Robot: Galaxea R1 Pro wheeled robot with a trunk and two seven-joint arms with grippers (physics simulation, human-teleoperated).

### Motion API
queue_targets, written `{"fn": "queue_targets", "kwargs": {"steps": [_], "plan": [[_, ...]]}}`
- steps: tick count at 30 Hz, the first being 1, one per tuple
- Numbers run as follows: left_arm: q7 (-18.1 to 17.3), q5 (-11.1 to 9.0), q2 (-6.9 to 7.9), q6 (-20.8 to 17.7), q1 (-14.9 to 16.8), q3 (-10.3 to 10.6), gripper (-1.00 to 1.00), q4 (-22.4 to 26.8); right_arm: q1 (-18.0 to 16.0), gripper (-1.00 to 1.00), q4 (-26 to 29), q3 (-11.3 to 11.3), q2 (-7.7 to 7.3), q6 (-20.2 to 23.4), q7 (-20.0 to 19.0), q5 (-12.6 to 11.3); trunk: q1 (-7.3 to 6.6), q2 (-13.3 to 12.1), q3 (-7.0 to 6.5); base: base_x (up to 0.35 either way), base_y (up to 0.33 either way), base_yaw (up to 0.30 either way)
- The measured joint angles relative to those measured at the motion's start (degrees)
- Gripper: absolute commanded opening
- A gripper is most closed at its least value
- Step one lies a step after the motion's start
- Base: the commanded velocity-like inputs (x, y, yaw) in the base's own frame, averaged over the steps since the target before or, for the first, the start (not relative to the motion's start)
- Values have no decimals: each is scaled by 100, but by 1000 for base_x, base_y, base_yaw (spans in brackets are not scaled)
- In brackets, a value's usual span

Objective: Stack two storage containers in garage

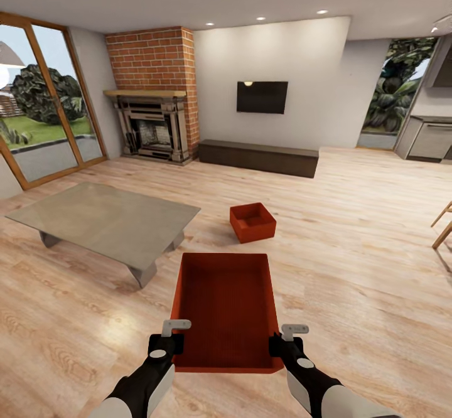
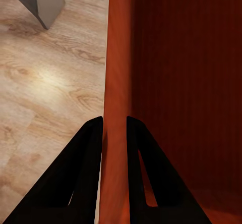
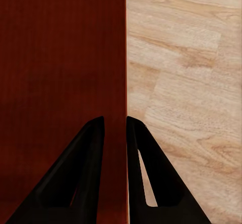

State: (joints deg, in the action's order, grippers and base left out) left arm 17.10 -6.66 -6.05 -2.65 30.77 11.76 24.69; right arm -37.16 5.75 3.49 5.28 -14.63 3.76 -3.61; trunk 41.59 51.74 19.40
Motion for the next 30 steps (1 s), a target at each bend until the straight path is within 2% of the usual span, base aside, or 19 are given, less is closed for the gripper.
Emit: {"fn": "queue_targets", "kwargs": {"steps": [30], "plan": [[0,-1,0,0,0,0,-100,0,0,-100,0,-3,0,0,0,3,0,0,-277,0,0,0]]}}
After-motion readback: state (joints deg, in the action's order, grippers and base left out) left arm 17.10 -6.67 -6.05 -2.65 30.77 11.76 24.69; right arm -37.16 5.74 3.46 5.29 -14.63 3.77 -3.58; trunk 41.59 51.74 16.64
